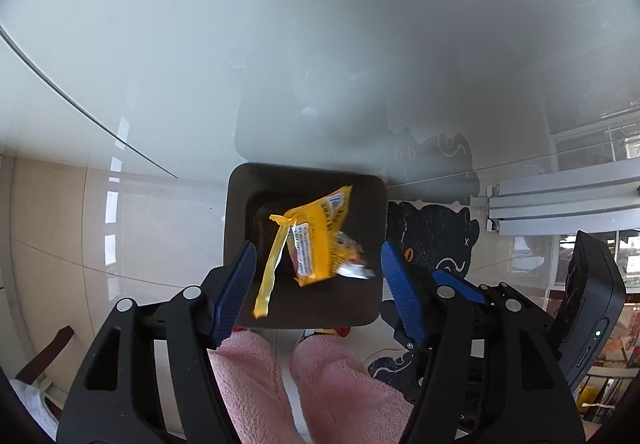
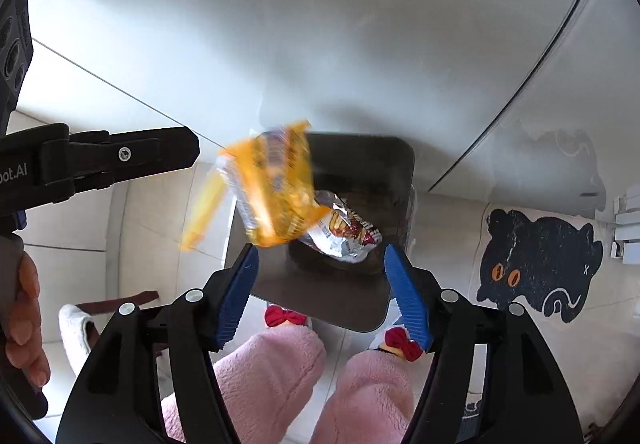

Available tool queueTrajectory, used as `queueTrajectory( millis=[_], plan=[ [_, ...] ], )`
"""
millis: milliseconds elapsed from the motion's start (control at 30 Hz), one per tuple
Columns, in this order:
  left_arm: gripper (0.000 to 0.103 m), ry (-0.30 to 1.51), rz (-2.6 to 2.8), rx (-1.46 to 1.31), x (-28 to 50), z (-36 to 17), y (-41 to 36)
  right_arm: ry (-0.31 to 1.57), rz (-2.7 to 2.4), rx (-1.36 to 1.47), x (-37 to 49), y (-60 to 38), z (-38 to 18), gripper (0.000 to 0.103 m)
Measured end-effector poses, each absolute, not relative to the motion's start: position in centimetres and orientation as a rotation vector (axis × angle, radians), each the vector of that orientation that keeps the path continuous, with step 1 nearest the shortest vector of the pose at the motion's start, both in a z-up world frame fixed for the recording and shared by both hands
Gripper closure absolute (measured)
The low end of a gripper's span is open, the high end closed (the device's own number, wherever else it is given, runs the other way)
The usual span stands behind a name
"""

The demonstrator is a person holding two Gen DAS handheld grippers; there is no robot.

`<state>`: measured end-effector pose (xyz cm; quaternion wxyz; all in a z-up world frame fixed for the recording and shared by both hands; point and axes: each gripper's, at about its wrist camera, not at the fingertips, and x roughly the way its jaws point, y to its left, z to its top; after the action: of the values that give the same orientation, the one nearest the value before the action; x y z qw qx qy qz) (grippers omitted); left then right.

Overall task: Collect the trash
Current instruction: 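Carry both wrappers down to the floor bin and open both tools, then grasp the white tissue with the left tool while the right tool grasps the clear bag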

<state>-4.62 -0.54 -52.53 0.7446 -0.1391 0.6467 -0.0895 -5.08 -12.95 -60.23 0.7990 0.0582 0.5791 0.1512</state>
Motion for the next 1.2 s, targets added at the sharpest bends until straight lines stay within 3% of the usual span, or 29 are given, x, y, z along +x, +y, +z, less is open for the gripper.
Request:
queueTrajectory(
  millis=[300, 333, 400, 500, 900, 1133, 1200],
  plan=[
    [0.025, 1.352, -0.173, -0.301, -5.4, -45.4, 0.5, 1.194, 0.314, 0.112, -7.1, -15.6, -52.7, 0.032],
    [0.022, 1.339, -0.171, -0.3, -5.7, -44.2, 0.7, 1.183, 0.306, 0.119, -7.5, -16.2, -51.2, 0.03],
    [0.018, 1.312, -0.17, -0.305, -6.4, -41.5, 1.2, 1.13, 0.275, 0.142, -8.4, -17.6, -47.8, 0.009],
    [0.012, 1.24, -0.16, -0.308, -7.5, -36.9, 2.0, 1.04, 0.276, 0.174, -9.6, -19.5, -43.0, 0.003],
    [0.008, 0.989, -0.194, -0.227, -6.4, -22.2, 1.5, 0.741, 0.188, 0.2, -8.6, -24.0, -26.6, 0.003],
    [0.008, 0.939, -0.224, -0.172, -2.2, -19.1, -0.1, 0.733, 0.146, 0.25, -3.9, -25.4, -24.2, 0.005],
    [0.008, 0.935, -0.231, -0.159, -1.5, -18.9, -0.4, 0.762, 0.135, 0.284, -2.6, -25.7, -24.4, 0.012]
  ],
)
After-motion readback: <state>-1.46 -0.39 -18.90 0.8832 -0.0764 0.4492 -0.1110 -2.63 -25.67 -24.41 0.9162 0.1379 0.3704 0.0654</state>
